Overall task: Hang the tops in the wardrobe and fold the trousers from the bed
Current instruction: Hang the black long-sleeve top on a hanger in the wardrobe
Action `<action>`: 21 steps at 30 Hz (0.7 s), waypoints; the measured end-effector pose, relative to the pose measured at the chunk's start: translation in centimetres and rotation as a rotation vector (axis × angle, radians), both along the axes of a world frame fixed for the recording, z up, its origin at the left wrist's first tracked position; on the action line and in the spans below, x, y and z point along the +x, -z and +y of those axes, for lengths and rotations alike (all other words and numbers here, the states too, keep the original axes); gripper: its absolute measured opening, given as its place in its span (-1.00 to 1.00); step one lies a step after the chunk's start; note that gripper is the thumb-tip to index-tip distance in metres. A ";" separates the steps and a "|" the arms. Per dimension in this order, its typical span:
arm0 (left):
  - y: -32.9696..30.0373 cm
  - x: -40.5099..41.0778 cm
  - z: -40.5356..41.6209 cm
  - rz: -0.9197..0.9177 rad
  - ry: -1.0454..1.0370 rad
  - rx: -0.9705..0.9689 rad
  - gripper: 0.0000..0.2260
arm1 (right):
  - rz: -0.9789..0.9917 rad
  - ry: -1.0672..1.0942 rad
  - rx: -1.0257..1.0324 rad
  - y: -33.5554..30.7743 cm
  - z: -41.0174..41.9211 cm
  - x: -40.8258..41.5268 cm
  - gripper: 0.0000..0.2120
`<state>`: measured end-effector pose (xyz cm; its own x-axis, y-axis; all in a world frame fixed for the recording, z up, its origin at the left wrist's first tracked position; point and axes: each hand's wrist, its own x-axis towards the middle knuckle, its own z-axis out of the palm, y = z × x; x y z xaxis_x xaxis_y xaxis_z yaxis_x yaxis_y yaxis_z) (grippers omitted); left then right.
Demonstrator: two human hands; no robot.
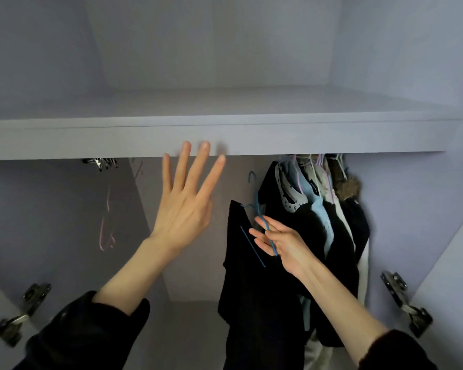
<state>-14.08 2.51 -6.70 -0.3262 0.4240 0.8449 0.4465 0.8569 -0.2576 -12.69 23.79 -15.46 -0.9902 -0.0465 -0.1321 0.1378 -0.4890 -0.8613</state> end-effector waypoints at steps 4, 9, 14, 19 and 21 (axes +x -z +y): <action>-1.2 -1.2 0.7 0.010 -0.150 -0.010 -0.17 | 0.071 0.048 -0.124 -0.8 1.5 -1.9 -0.61; -1.3 -1.7 0.7 0.033 -0.184 -0.050 -0.13 | 0.156 0.117 -0.276 -2.6 2.6 -5.0 -0.61; -1.3 -1.6 0.7 0.022 -0.197 -0.068 -0.11 | 0.269 0.180 -0.309 -5.3 2.8 -7.9 -0.64; -1.3 -1.5 0.7 0.020 -0.214 -0.077 -0.09 | 0.257 0.263 -0.297 -6.2 4.0 -10.6 -0.64; -1.3 -1.6 0.7 0.024 -0.220 -0.077 -0.08 | 0.211 0.299 -0.279 -5.8 4.4 -11.2 -0.61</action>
<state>-15.71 3.22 -5.44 -0.3979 0.4082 0.8216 0.2436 0.9104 -0.3344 -23.94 28.16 -9.62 -0.9694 0.2402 0.0511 -0.2090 -0.6976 -0.6853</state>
